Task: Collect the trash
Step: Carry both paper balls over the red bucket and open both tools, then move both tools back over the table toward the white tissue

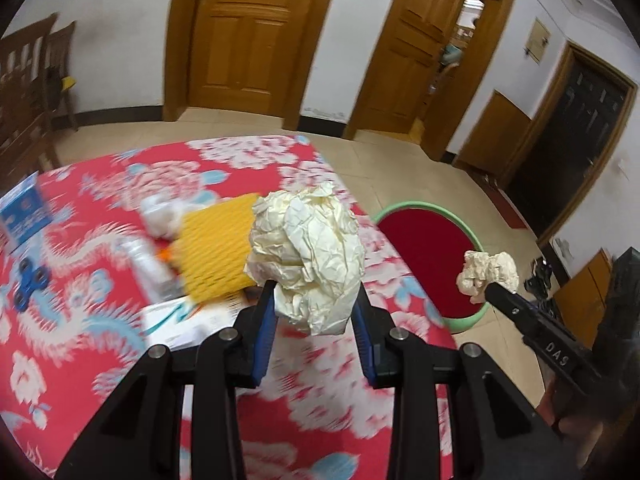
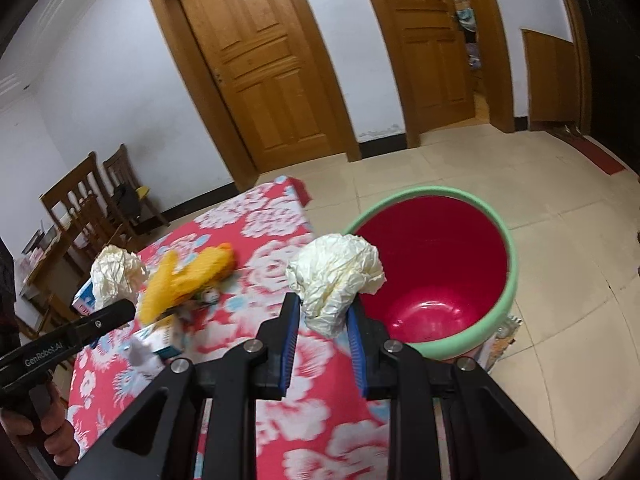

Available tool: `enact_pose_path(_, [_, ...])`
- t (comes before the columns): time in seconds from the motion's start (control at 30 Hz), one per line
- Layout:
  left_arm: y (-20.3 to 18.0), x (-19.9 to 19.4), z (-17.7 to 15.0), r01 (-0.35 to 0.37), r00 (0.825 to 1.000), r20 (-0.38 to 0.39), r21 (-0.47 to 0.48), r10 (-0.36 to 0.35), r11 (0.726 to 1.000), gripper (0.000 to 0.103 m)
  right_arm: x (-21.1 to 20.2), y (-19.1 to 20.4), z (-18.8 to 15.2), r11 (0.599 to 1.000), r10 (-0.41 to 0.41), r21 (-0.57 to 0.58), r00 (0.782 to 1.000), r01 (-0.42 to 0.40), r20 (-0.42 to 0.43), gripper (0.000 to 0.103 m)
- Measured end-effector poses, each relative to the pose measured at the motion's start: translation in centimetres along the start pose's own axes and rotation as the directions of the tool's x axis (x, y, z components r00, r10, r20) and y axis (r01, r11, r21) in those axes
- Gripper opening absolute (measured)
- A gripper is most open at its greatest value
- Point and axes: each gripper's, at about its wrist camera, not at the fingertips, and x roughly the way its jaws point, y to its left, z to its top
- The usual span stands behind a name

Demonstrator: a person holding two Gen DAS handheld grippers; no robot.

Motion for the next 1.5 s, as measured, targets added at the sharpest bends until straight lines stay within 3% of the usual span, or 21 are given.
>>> enact_pose_path(0.63, [-9.6, 11.1, 2.3, 0.097, 0.991, -0.103, 0.144, -0.082, 0.985, 0.035, 4.6, -9.6, 0.7, 0.989, -0.074, 0.126, 0.995, 0.082, -0.065, 0.030])
enact_pose_path(0.7, [-10.2, 12.1, 2.3, 0.095, 0.990, -0.115, 0.149, -0.078, 0.984, 0.035, 4.9, -10.0, 0.8, 0.989, -0.069, 0.129, 0.995, 0.077, -0.067, 0.033])
enact_pose_path(0.77, [-10.5, 12.9, 2.3, 0.094, 0.989, -0.129, 0.147, -0.076, 0.985, 0.035, 5.0, -10.3, 0.8, 0.989, -0.067, 0.131, 0.996, 0.074, -0.063, 0.047])
enact_pose_path(0.97, [-10.9, 14.4, 2.4, 0.095, 0.986, -0.153, 0.150, -0.072, 0.984, 0.035, 4.2, -10.8, 0.8, 0.990, -0.046, 0.135, 0.999, 0.049, -0.030, 0.066])
enact_pose_path(1.13, [-11.3, 15.3, 2.3, 0.097, 0.983, -0.168, 0.158, -0.070, 0.983, 0.036, 3.2, -11.3, 0.9, 0.987, -0.047, 0.156, 0.999, 0.046, -0.002, 0.067])
enact_pose_path(1.23, [-11.7, 15.8, 2.4, 0.102, 0.981, -0.180, 0.166, -0.071, 0.981, 0.043, 2.8, -11.7, 0.9, 0.984, -0.050, 0.172, 0.999, 0.048, 0.005, 0.067])
enact_pose_path(1.37, [-12.4, 15.9, 2.3, 0.113, 0.979, -0.186, 0.184, -0.079, 0.976, 0.063, 2.6, -11.9, 0.9, 0.981, -0.058, 0.185, 0.998, 0.056, 0.004, 0.067])
enact_pose_path(1.5, [-12.6, 15.4, 2.1, 0.112, 0.981, -0.176, 0.200, -0.077, 0.973, 0.063, 2.3, -12.0, 0.9, 0.979, -0.057, 0.194, 0.998, 0.055, 0.003, 0.068])
